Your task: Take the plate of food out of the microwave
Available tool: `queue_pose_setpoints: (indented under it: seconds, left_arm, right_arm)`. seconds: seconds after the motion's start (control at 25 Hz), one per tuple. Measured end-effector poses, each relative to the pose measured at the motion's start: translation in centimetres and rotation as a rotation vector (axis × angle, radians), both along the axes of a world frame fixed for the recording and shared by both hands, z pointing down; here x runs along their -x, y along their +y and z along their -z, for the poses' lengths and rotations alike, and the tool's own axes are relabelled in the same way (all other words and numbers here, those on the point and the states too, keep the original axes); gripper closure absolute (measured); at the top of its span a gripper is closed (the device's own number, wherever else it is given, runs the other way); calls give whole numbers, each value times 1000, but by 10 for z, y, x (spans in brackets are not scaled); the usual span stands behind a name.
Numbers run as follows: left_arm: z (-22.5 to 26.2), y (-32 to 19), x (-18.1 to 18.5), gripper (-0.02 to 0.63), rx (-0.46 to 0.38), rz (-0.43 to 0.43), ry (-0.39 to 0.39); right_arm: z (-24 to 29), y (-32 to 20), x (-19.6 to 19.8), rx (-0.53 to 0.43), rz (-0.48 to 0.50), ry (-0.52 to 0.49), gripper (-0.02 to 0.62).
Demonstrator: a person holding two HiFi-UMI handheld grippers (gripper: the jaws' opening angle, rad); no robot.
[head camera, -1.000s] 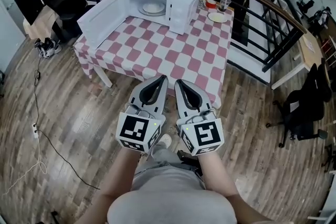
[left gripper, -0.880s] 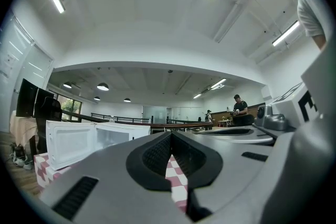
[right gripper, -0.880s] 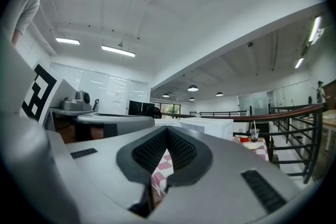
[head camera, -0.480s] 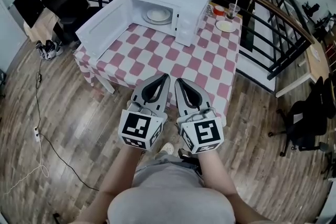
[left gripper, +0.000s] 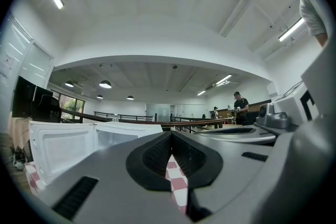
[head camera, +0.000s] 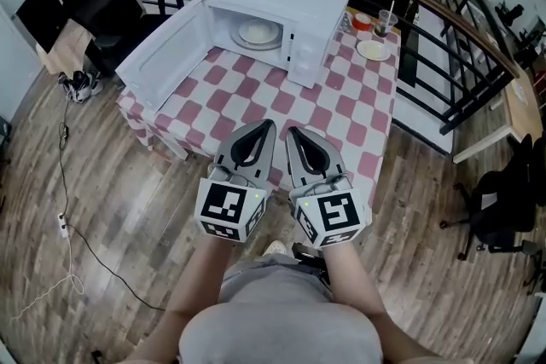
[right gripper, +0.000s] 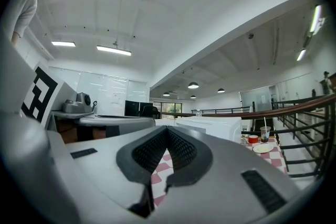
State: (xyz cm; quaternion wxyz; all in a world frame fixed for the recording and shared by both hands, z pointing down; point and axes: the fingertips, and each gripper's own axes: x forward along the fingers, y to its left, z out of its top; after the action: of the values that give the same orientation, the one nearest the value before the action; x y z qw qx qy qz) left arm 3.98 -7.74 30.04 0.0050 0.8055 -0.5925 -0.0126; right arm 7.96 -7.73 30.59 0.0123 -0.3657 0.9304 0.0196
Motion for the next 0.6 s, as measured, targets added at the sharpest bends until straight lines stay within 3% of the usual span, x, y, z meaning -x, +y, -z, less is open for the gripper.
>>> queue_pose_setpoints:
  seconds: [0.2,0.6]
  left_arm:
    - [-3,-17,8,606,11,31,23]
    - [-10,-40,15,606,47,-19,85]
  right_arm:
    - [-5,-13,0,10,3,8,571]
    - [-11,-32,5,19,-19,15,571]
